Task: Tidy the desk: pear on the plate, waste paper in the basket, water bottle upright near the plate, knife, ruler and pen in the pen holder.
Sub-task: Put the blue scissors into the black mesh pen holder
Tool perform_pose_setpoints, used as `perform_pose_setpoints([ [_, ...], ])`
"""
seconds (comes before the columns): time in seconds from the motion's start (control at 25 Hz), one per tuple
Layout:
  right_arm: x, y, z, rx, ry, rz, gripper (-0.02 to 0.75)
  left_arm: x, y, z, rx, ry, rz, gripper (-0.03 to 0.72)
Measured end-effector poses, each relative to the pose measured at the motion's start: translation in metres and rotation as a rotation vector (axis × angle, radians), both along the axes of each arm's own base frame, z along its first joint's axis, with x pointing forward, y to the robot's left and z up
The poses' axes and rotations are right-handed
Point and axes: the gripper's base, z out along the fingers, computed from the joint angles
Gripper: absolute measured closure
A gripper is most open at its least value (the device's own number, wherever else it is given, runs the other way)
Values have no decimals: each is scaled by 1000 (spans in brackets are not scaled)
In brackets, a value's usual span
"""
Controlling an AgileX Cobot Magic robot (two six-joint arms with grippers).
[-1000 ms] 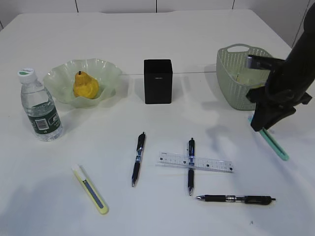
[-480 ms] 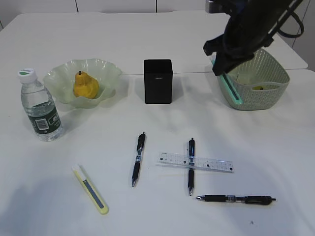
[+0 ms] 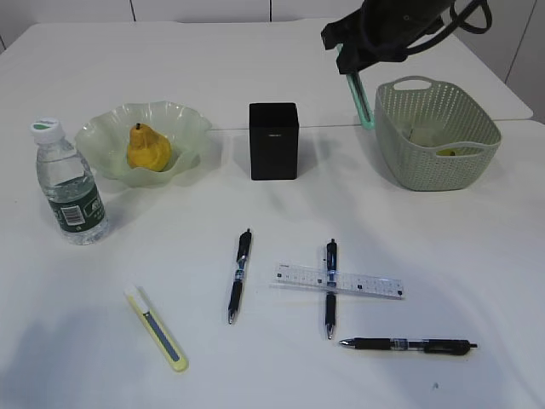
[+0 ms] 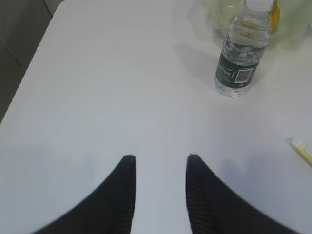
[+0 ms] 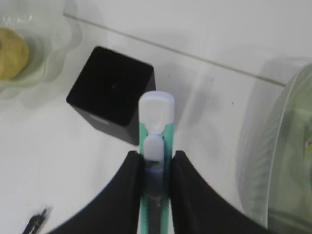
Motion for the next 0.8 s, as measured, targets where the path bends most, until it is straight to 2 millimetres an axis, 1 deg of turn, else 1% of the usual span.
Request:
perform_pose_setpoints([
  [0.32,14,5,16,102,-217,-22,589,0,0,0,0,0,0,449],
  [0.44,16,12,20,112,-282,-3,588,0,0,1,0,-8,-2,449],
  [0.52,19,17,17,107,-313,14,588,1,0,1,0,-13,-3,449],
  [0.6,23,24,10,94,-336,33,588,1,0,2,0,-21,-5,449],
  [0.8,34,42,-14,87,-384,51,588,2,-1,2,0,-32,-8,449],
])
